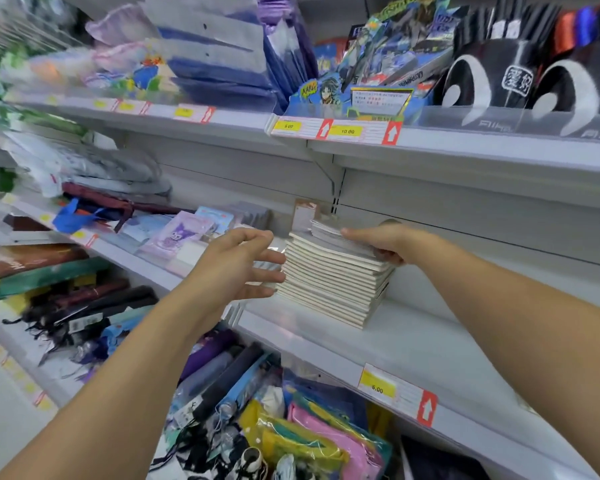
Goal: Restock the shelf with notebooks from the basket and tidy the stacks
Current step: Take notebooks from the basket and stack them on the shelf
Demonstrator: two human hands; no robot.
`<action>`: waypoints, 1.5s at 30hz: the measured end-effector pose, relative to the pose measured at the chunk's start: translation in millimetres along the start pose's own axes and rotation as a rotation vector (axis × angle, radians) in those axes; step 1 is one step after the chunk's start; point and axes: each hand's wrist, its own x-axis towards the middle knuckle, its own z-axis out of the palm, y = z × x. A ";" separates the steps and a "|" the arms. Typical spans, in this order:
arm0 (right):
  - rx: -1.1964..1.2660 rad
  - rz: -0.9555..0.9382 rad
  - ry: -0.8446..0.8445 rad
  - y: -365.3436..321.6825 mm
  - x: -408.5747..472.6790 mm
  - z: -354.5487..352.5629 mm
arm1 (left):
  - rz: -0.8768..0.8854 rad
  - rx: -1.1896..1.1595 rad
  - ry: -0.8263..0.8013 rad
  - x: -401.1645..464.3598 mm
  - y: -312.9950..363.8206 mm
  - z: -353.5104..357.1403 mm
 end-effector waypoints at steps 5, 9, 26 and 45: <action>-0.283 -0.165 0.100 10.4 18.2 12.9 | -0.009 0.051 -0.006 -0.4 -6.0 -0.6; -0.376 -0.189 0.162 16.3 31.4 16.0 | -0.012 0.104 -0.007 0.9 -6.1 -6.0; -0.468 -0.757 -1.045 224.0 -297.8 373.6 | -0.760 1.312 -0.736 -157.5 -97.8 -47.0; 0.007 -0.694 -0.871 121.6 -264.4 344.3 | -1.089 1.344 -0.776 -204.9 -113.0 -73.2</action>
